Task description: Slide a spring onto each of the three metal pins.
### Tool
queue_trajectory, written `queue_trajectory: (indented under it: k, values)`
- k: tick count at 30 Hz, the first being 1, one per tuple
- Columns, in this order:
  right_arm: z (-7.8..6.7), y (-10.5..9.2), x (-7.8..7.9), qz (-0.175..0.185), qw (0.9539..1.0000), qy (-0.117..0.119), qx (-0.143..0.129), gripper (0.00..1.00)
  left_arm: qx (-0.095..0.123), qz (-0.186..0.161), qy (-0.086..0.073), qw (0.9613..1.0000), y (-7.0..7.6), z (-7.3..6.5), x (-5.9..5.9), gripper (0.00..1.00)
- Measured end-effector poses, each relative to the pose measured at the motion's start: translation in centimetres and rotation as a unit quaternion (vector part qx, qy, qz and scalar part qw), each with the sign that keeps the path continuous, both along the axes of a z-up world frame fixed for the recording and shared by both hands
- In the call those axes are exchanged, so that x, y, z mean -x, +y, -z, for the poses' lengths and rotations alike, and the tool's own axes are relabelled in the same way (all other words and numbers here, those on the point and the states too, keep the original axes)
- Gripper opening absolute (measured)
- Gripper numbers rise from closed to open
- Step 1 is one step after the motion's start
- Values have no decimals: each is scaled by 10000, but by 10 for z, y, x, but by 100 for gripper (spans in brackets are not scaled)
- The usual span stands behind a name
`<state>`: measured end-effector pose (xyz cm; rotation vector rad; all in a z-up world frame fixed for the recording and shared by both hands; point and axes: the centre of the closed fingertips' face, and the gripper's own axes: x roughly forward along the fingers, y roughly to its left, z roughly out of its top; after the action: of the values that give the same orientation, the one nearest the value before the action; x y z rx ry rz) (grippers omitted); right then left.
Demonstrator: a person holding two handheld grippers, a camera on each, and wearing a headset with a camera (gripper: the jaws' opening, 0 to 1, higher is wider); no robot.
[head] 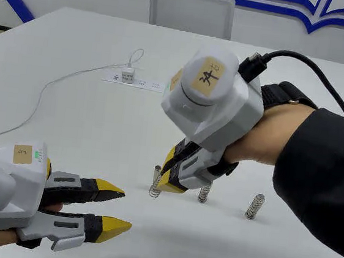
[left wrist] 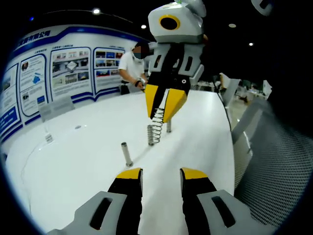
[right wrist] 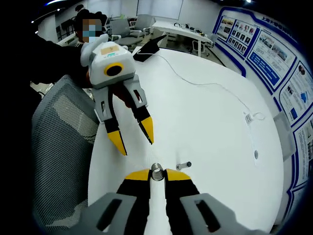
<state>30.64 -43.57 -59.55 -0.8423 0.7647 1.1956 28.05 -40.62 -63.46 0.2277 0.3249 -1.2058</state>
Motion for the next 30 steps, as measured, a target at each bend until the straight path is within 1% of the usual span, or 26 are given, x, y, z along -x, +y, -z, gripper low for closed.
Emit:
queue_trajectory:
  k: [6, 8, 12, 15, 20, 30]
  values:
    - [0, -7, -23, 140, 9997, -123, 178, 12, 42, -58, 31, 10000, 3, 1, 0, 33]
    - [0, -7, -31, 183, 9994, -200, 235, 12, 53, -74, 42, 9999, 3, 2, 0, 33]
    - [1, -5, -42, 265, 9992, -210, 219, 12, 62, -76, 55, 9999, 3, 3, 0, 34]
    - [5, -4, -50, 299, 9990, -197, 256, 12, 67, -86, 58, 9999, 3, 3, 0, 34]
    - [14, -5, -58, 342, 9986, -172, 355, 12, 69, -116, 56, 9999, 5, 3, 0, 34]
    - [25, -2, -59, 340, 9985, -49, 432, 12, 49, -184, 78, 9998, 9, 5, -1, 34]
